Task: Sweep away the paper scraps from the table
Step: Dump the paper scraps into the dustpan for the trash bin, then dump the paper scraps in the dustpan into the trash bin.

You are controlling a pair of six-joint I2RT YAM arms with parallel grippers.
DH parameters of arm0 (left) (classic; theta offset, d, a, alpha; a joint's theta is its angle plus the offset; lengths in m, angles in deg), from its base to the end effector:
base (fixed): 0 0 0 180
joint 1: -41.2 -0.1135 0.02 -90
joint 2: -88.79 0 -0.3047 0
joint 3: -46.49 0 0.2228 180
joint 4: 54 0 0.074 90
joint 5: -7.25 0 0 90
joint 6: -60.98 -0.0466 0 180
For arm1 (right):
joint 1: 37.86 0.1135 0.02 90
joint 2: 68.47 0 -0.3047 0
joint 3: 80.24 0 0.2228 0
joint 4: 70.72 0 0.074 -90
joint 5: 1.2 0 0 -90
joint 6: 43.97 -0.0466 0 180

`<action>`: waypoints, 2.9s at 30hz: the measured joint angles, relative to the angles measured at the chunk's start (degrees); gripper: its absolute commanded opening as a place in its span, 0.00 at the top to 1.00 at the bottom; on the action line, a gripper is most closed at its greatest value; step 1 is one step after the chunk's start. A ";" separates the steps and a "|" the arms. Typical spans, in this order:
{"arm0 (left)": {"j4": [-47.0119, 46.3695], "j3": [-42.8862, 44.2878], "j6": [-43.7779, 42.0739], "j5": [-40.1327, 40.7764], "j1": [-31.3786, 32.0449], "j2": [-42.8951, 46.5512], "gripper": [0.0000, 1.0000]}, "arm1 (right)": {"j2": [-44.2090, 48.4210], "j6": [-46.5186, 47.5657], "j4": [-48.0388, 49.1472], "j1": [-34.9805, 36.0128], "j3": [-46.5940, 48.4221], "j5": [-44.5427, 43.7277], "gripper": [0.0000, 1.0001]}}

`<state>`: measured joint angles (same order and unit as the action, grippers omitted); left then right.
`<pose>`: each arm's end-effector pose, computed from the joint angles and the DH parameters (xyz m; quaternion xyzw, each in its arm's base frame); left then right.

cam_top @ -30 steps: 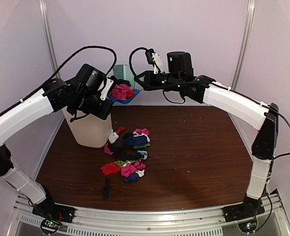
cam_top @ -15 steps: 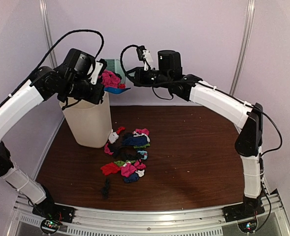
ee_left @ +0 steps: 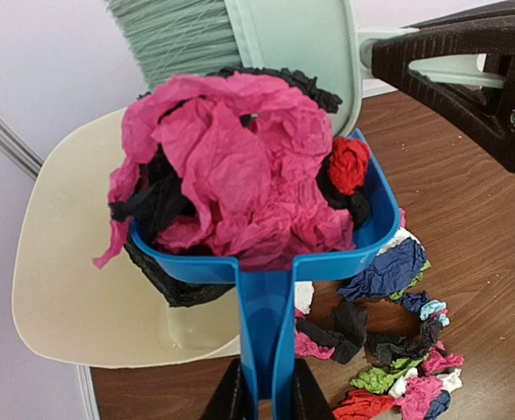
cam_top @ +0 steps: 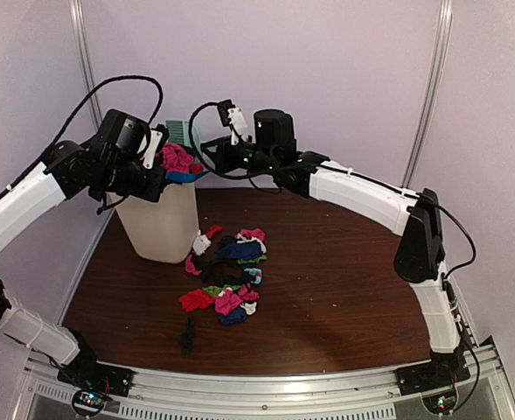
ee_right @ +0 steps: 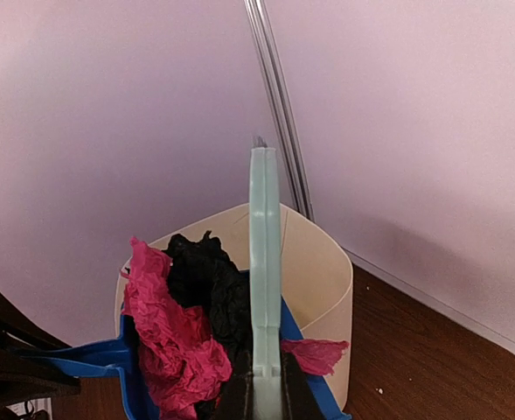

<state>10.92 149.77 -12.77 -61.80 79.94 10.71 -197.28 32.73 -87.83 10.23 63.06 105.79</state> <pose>0.2047 -0.1429 0.4314 0.0978 0.8882 -0.0469 0.4466 0.3540 0.4148 0.4013 -0.3112 0.6519 0.4406 0.5329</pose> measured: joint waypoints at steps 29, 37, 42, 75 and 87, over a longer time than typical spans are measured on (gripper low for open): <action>-9.18 -16.15 3.17 -2.45 -7.89 10.78 1.00 | -5.38 23.67 16.94 4.90 2.58 -12.81 1.00; -9.42 -16.96 3.17 -2.80 -8.87 10.78 1.00 | -4.87 25.79 19.76 5.49 1.09 -15.13 1.00; -9.46 -17.00 3.37 -3.02 -9.09 10.78 1.00 | 0.04 26.45 21.94 5.57 -7.87 -18.88 1.00; -17.18 -18.18 15.19 -4.68 -9.51 13.92 1.00 | 45.83 6.80 26.10 5.11 -69.68 -40.19 1.00; -17.99 -18.18 27.91 -8.57 -9.55 13.90 1.00 | 53.90 -1.14 19.61 5.11 -78.05 -40.28 1.00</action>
<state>-7.07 131.59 15.14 -70.36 70.39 24.61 -143.38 31.59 -68.23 15.35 -14.99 65.51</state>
